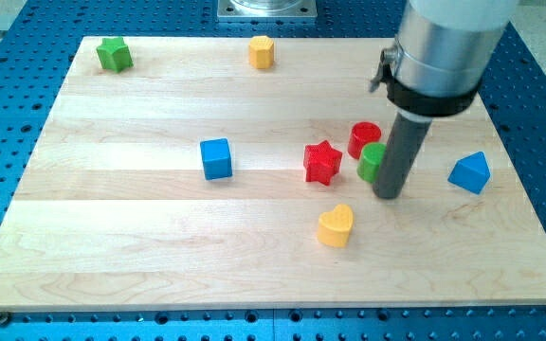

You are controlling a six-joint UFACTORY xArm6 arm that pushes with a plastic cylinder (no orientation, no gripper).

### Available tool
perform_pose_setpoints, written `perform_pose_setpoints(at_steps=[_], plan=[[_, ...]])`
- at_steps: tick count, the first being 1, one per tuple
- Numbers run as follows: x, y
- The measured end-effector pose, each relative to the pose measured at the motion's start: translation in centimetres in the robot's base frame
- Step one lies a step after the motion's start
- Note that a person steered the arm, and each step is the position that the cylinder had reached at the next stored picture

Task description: Move the green circle towards the top right corner

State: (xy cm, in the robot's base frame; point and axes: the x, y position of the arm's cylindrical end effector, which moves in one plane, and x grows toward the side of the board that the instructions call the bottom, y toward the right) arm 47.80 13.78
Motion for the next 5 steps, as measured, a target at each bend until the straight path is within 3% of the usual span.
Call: perform_pose_setpoints(at_steps=[1, 3, 5], plan=[[-3.0, -0.5], [-2.3, -7.4], [-5.2, -1.1]])
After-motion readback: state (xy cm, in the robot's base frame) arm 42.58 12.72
